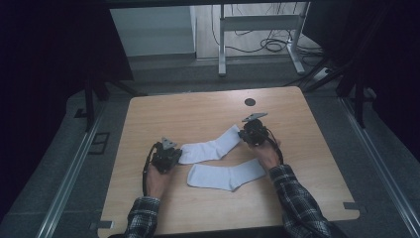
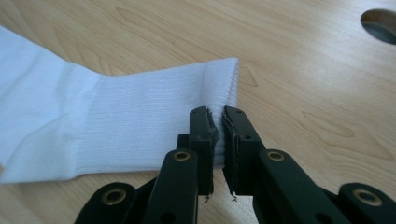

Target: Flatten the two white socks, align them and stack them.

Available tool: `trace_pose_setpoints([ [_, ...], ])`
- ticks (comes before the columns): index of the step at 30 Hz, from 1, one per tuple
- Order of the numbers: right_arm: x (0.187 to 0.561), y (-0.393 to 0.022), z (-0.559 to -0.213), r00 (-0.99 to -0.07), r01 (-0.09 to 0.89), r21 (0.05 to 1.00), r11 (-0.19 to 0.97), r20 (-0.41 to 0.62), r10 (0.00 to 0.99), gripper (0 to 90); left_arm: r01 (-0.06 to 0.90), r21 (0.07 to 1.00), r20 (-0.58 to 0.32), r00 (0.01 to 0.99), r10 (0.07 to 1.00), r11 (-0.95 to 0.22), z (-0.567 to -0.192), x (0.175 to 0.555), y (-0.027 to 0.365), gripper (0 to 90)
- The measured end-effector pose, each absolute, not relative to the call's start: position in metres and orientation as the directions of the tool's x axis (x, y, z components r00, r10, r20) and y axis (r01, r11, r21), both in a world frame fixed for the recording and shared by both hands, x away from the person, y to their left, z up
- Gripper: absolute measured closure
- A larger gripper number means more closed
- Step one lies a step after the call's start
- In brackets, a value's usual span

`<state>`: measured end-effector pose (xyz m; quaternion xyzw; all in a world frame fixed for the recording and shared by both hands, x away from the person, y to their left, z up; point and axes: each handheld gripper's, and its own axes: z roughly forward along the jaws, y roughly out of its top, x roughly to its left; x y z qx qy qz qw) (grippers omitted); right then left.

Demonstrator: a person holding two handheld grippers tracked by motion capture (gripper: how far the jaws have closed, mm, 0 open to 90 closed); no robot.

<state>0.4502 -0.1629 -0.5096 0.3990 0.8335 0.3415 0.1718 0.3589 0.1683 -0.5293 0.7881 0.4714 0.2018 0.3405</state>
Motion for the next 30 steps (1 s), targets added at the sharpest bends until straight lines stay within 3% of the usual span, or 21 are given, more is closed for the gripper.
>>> trace_pose_setpoints([
  [13, 0.428, -0.179, -0.477, -0.642, 0.522, 0.733, 0.436, 0.001, 0.767, 82.4, 0.567, 0.788, -0.096, 0.498, 0.862, -0.24, -0.5, 0.348, 0.181, 85.3],
  [30, 0.376, -0.225, -0.471, -0.655, 0.547, 0.731, 0.408, 0.071, 0.752, 82.3, 0.539, 0.771, -0.061, 0.593, 0.803, -0.34, -0.494, 0.318, 0.158, 85.1],
])
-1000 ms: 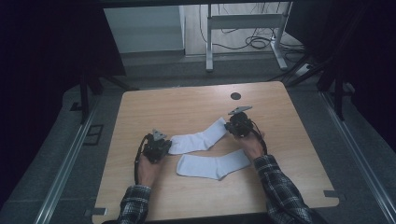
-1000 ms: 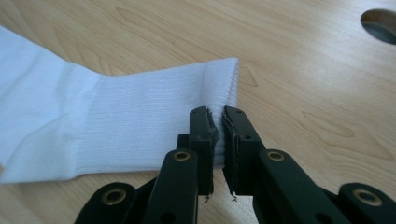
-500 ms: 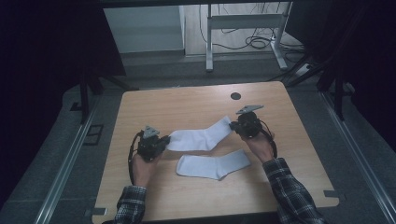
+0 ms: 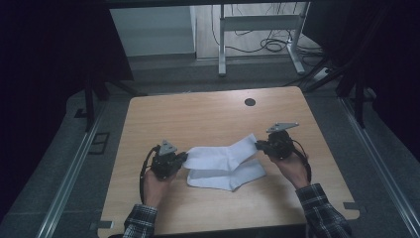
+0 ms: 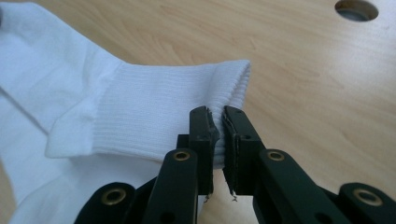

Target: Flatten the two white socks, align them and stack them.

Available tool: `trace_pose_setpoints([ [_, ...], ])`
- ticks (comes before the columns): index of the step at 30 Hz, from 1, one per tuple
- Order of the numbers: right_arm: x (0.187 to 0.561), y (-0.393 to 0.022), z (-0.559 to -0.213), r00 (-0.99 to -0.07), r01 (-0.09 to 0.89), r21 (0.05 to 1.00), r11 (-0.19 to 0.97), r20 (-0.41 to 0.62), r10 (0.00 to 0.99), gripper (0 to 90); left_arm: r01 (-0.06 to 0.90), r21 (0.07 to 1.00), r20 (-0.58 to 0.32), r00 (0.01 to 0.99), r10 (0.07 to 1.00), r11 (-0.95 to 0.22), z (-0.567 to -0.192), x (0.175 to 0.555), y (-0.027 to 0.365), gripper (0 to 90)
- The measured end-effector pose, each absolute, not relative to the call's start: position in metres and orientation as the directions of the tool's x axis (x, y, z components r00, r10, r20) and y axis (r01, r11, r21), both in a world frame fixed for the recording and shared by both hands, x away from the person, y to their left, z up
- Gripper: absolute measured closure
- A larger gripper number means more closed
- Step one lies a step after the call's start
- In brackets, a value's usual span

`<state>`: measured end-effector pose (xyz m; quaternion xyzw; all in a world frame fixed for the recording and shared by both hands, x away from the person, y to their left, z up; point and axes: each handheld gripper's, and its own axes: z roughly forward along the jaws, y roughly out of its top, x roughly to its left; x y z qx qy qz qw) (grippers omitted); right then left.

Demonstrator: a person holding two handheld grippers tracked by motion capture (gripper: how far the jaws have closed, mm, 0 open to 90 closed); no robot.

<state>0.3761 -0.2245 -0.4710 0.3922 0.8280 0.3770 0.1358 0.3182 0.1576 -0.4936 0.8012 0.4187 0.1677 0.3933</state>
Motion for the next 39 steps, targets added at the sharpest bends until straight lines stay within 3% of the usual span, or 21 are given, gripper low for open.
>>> trace_pose_setpoints([
  [16, 0.324, -0.232, -0.475, -0.699, 0.549, 0.699, 0.458, 0.085, 0.71, 81.9, 0.533, 0.762, -0.063, 0.627, 0.777, -0.367, -0.495, 0.284, 0.155, 85.1],
  [34, 0.326, -0.23, -0.505, -0.691, 0.56, 0.652, 0.511, 0.028, 0.722, 78.0, 0.526, 0.701, 0.047, 0.639, 0.768, -0.481, -0.517, 0.297, 0.131, 81.9],
  [37, 0.327, -0.231, -0.51, -0.687, 0.561, 0.644, 0.52, 0.011, 0.727, 73.3, 0.546, 0.681, 0.048, 0.633, 0.773, -0.488, -0.52, 0.298, 0.132, 77.0],
  [39, 0.329, -0.232, -0.513, -0.683, 0.569, 0.634, 0.524, 0.01, 0.73, 67.0, 0.554, 0.681, 0.059, 0.611, 0.789, -0.48, -0.521, 0.297, 0.132, 67.1],
])
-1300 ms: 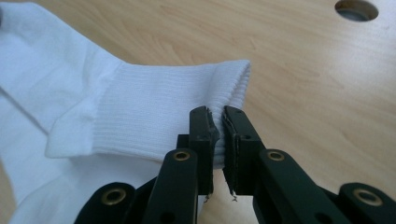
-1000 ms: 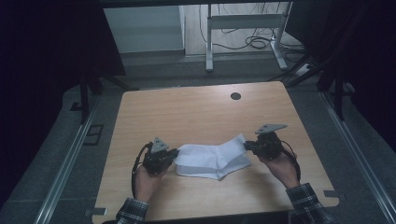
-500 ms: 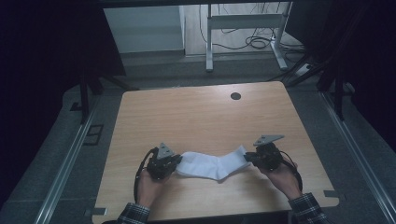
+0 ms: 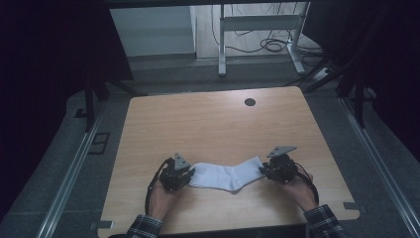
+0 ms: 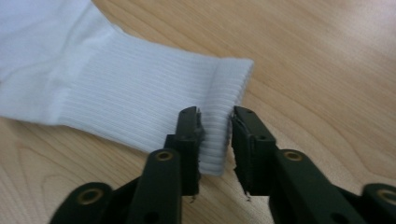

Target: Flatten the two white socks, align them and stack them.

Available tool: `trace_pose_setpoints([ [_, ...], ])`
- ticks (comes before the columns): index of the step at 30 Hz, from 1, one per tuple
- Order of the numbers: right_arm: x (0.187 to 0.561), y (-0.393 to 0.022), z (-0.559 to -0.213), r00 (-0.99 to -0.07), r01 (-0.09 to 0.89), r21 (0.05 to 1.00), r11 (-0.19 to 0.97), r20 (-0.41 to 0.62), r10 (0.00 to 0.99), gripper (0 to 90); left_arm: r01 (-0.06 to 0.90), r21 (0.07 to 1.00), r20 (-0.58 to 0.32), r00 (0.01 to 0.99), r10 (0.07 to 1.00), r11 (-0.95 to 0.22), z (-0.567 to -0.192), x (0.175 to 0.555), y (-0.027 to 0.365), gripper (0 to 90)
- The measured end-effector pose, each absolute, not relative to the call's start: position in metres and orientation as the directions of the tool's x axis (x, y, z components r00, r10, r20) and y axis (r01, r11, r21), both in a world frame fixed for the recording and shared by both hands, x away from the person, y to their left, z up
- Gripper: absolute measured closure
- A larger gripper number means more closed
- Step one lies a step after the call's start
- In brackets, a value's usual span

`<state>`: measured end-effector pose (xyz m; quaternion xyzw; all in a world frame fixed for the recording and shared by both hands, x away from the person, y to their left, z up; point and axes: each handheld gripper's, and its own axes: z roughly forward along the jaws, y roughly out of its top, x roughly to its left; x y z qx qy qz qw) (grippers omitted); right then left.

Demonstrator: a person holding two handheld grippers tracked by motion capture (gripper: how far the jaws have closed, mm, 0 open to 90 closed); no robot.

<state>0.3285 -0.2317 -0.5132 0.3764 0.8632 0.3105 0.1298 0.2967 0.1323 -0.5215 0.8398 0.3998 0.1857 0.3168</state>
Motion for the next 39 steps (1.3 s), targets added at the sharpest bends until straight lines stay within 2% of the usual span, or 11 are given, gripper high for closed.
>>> trace_pose_setpoints([
  [3, 0.328, -0.234, -0.512, -0.674, 0.564, 0.647, 0.513, 0.002, 0.739, 59.0, 0.556, 0.7, 0.057, 0.581, 0.812, -0.448, -0.517, 0.294, 0.136, 52.2],
  [6, 0.328, -0.235, -0.51, -0.67, 0.555, 0.671, 0.492, 0.01, 0.742, 54.4, 0.583, 0.704, -0.01, 0.579, 0.815, -0.406, -0.516, 0.294, 0.14, 42.5],
  [10, 0.333, -0.232, -0.517, -0.668, 0.57, 0.657, 0.494, 0.02, 0.744, 52.7, 0.623, 0.666, -0.036, 0.577, 0.816, -0.411, -0.528, 0.295, 0.137, 40.9],
  [12, 0.335, -0.23, -0.521, -0.668, 0.579, 0.648, 0.495, 0.029, 0.743, 54.3, 0.634, 0.651, -0.043, 0.58, 0.814, -0.417, -0.531, 0.296, 0.134, 42.1],
  [13, 0.337, -0.23, -0.522, -0.673, 0.582, 0.645, 0.494, 0.041, 0.739, 58.5, 0.631, 0.655, -0.053, 0.587, 0.808, -0.416, -0.533, 0.295, 0.133, 44.0],
  [17, 0.338, -0.229, -0.523, -0.668, 0.612, 0.639, 0.466, 0.102, 0.737, 74.2, 0.636, 0.651, -0.1, 0.613, 0.784, -0.414, -0.532, 0.295, 0.131, 67.0],
  [21, 0.338, -0.227, -0.519, -0.667, 0.608, 0.643, 0.466, 0.095, 0.738, 79.7, 0.632, 0.654, -0.091, 0.612, 0.786, -0.416, -0.529, 0.297, 0.129, 80.8],
  [32, 0.351, -0.227, -0.511, -0.65, 0.582, 0.688, 0.433, 0.075, 0.756, 80.1, 0.613, 0.698, -0.079, 0.58, 0.811, -0.37, -0.523, 0.318, 0.134, 81.7],
  [39, 0.368, -0.222, -0.511, -0.63, 0.581, 0.695, 0.424, 0.053, 0.775, 79.8, 0.594, 0.717, -0.036, 0.556, 0.831, -0.366, -0.527, 0.341, 0.131, 81.4],
])
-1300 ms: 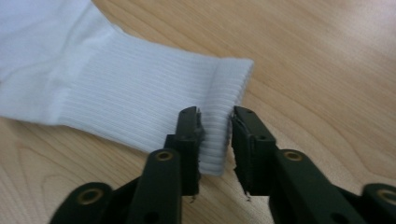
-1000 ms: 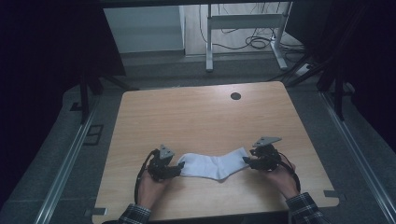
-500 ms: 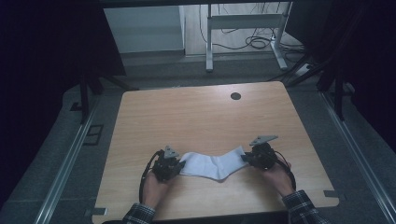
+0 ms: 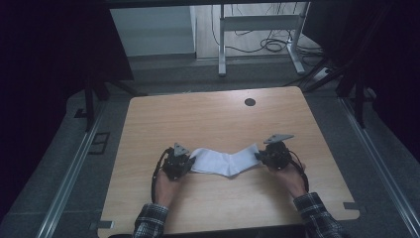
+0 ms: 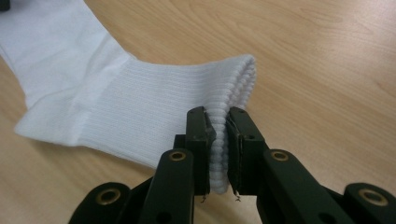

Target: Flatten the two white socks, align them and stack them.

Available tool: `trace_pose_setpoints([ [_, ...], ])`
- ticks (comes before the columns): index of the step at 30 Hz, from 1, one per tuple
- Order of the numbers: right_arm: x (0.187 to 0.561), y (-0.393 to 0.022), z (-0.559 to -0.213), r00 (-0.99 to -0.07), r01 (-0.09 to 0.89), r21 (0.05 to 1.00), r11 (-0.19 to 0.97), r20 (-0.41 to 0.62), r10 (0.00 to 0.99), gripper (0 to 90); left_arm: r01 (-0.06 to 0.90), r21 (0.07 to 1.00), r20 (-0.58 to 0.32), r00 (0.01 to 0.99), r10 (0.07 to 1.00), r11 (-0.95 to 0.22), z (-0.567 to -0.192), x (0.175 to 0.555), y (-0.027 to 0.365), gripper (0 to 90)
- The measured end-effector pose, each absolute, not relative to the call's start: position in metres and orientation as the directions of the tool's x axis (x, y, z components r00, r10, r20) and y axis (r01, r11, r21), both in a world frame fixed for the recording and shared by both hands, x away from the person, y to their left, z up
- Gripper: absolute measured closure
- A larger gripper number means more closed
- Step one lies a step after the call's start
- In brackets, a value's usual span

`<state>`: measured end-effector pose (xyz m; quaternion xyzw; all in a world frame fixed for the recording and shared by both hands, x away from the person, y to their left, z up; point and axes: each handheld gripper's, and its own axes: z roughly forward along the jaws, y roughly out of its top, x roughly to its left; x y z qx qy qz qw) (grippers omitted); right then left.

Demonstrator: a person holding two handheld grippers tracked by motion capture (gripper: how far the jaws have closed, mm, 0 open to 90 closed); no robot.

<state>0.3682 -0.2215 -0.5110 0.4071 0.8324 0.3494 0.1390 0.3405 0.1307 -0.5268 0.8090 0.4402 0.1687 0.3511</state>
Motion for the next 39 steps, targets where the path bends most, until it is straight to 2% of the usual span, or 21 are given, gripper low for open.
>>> trace_pose_setpoints([
  [5, 0.379, -0.218, -0.519, -0.621, 0.586, 0.689, 0.428, 0.042, 0.783, 76.5, 0.606, 0.712, -0.038, 0.538, 0.842, -0.355, -0.535, 0.349, 0.135, 76.0],
  [10, 0.379, -0.219, -0.521, -0.622, 0.572, 0.695, 0.435, 0.021, 0.783, 64.0, 0.612, 0.728, -0.049, 0.498, 0.866, -0.311, -0.534, 0.349, 0.139, 56.9],
  [19, 0.378, -0.224, -0.519, -0.621, 0.566, 0.712, 0.416, 0.036, 0.783, 45.5, 0.604, 0.741, -0.061, 0.496, 0.866, -0.293, -0.528, 0.342, 0.142, 45.5],
  [32, 0.369, -0.223, -0.513, -0.67, 0.533, 0.72, 0.444, 0.038, 0.742, 32.0, 0.602, 0.748, -0.113, 0.533, 0.839, -0.281, -0.521, 0.329, 0.143, 26.3],
  [39, 0.363, -0.224, -0.508, -0.685, 0.527, 0.72, 0.452, 0.045, 0.727, 26.7, 0.6, 0.75, -0.136, 0.552, 0.823, -0.279, -0.515, 0.318, 0.143, 19.5],
])
